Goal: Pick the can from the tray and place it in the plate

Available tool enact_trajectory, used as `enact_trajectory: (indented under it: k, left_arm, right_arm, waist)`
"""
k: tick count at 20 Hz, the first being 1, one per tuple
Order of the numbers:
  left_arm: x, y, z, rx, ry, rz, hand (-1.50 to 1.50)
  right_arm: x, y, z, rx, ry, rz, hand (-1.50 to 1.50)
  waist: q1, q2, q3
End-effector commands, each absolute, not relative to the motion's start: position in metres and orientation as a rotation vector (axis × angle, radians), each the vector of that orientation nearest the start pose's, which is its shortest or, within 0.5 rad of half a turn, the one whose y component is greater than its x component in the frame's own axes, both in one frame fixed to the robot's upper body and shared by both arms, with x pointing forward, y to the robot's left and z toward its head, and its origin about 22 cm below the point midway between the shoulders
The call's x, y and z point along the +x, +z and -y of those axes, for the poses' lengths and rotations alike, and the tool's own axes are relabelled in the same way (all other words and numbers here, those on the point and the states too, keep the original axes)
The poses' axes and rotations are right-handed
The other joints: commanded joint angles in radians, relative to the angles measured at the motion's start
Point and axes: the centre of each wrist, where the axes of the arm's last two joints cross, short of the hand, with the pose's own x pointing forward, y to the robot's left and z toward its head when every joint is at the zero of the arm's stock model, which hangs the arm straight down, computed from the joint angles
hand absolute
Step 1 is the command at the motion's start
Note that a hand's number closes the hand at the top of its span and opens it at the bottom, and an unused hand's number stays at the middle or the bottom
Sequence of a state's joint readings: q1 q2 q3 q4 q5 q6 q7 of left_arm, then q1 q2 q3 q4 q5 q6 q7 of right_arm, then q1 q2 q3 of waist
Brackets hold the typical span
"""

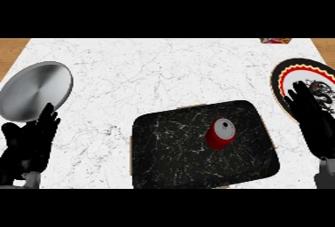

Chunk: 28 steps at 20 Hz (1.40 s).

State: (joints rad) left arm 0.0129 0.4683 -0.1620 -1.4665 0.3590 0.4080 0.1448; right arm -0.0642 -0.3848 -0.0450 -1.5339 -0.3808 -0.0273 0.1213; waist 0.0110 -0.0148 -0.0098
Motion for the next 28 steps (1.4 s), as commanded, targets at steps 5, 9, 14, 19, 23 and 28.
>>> enact_trajectory:
  k: [5, 9, 14, 19, 23, 28]
  left_arm:
    - [0.238, 0.022, -0.321, 0.453, -0.209, 1.48, 0.0]
    - [0.222, 0.006, -0.331, 0.468, -0.302, 1.483, 0.0]
    - [0.22, 0.004, -0.33, 0.492, -0.294, 1.526, 0.0]
    - [0.221, -0.019, -0.324, 0.484, -0.288, 1.503, 0.0]
    - [0.218, 0.005, -0.336, 0.483, -0.286, 1.519, 0.0]
    - [0.221, -0.001, -0.337, 0.469, -0.279, 1.517, 0.0]
  right_arm:
    - [0.299, 0.097, 0.226, 0.71, -0.006, 1.529, -1.5]
    - [0.298, 0.138, 0.217, 0.338, 0.0, 1.834, -1.5]
    - [0.255, 0.117, 0.219, 0.36, -0.216, 1.886, -1.5]
    - [0.222, 0.151, 0.251, 0.441, -0.021, 1.868, -1.5]
    - [0.226, 0.163, 0.279, 0.363, 0.309, 1.77, -1.5]
    - [0.243, 0.186, 0.286, 0.179, 0.634, 1.655, -1.5]
  waist:
    - [0.036, 0.008, 0.012]
    - [-0.001, 0.01, 0.008]
    - [-0.017, 0.012, 0.01]
    - [-0.021, 0.013, 0.009]
    - [-0.016, 0.011, 0.01]
    - [-0.002, 0.017, 0.009]
